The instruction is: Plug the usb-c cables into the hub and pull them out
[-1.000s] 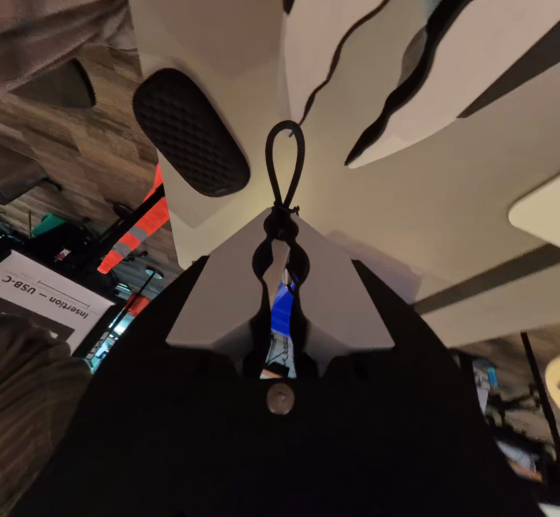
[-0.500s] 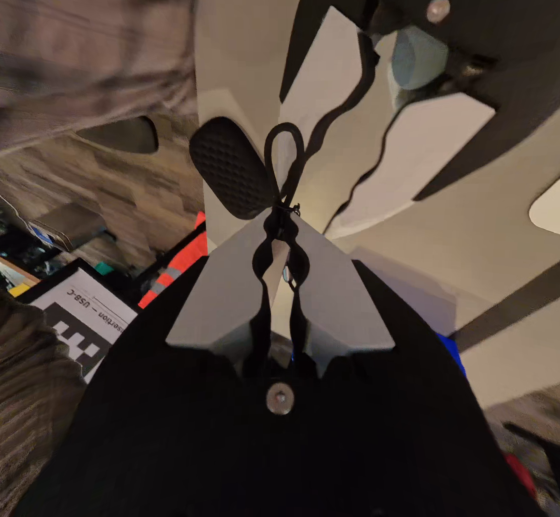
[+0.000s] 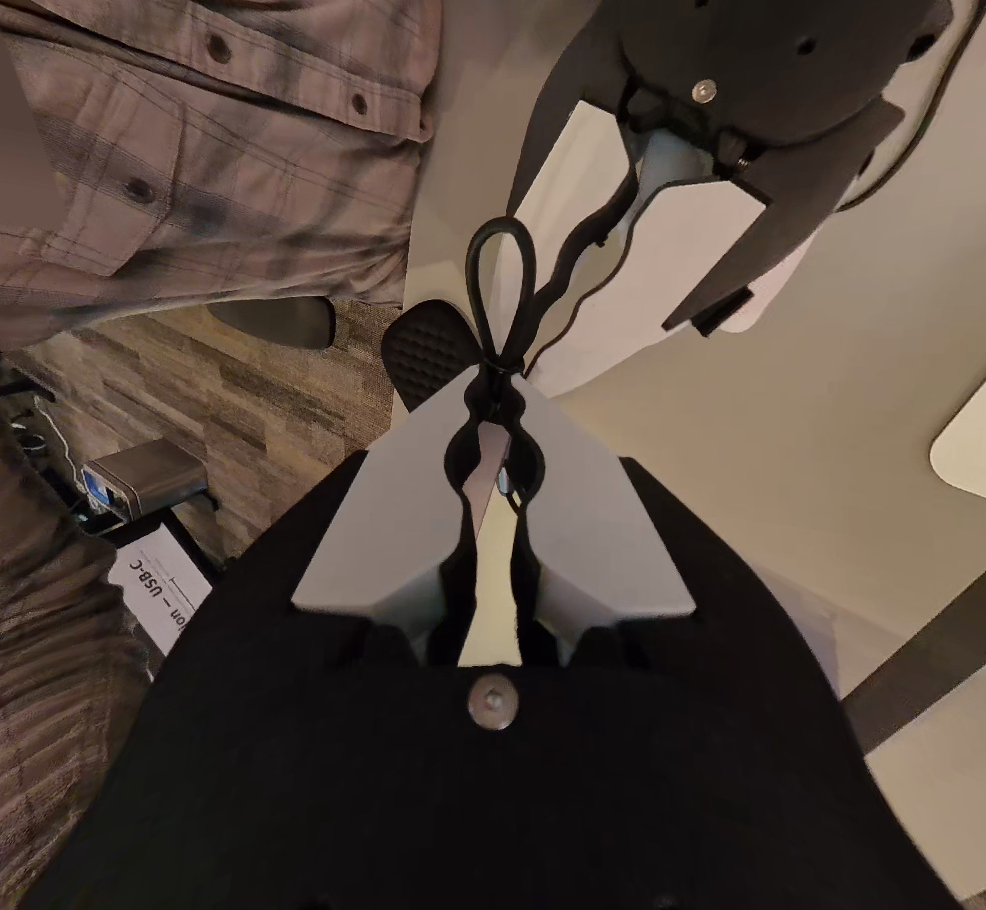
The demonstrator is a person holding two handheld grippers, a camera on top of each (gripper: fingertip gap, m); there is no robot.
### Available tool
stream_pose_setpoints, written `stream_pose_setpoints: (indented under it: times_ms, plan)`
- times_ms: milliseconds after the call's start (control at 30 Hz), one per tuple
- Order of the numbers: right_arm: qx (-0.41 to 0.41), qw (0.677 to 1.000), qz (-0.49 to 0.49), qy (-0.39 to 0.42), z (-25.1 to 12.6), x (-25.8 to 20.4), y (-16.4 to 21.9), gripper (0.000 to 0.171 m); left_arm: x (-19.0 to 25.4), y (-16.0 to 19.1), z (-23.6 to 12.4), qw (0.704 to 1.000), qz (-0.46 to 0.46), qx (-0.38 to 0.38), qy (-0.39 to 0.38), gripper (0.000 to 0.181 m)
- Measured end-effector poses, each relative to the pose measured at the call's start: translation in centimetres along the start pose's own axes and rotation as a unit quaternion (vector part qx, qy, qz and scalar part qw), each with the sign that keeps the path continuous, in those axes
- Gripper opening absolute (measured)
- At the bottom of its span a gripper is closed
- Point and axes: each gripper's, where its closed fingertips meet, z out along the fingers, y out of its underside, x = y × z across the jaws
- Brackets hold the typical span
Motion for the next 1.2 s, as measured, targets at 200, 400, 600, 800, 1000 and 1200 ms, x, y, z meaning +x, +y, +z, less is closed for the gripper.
stream_pose_setpoints:
  times_ms: [200,400,600,800,1000,1200]
  plan:
    - [0.03,0.999,0.009,-0.007,-0.7,-0.2,0.1,0.001,-0.1,-0.7,-0.3,1.0,-0.022,0.02,0.006,0.003]
    - [0.028,0.999,0.007,-0.026,0.4,-0.7,0.4,0.001,0.7,-0.4,-0.7,0.999,-0.031,0.014,0.039,0.001]
    - [0.022,1.0,0.007,-0.016,0.3,-0.5,0.6,0.001,0.2,-0.3,-0.6,0.997,-0.055,0.037,0.035,0.008]
    - [0.015,1.0,0.015,-0.02,0.6,-0.4,0.9,0.0,0.4,-0.4,-0.5,0.997,-0.056,0.044,0.04,0.016]
    - [0.01,0.999,0.026,-0.02,0.7,-0.3,1.1,0.0,-0.1,-0.1,-0.2,0.997,-0.053,0.046,0.025,0.003]
    - [0.005,0.998,0.054,-0.013,0.3,0.2,1.5,0.001,-1.0,-0.2,-0.3,0.998,-0.019,0.048,-0.022,0.002]
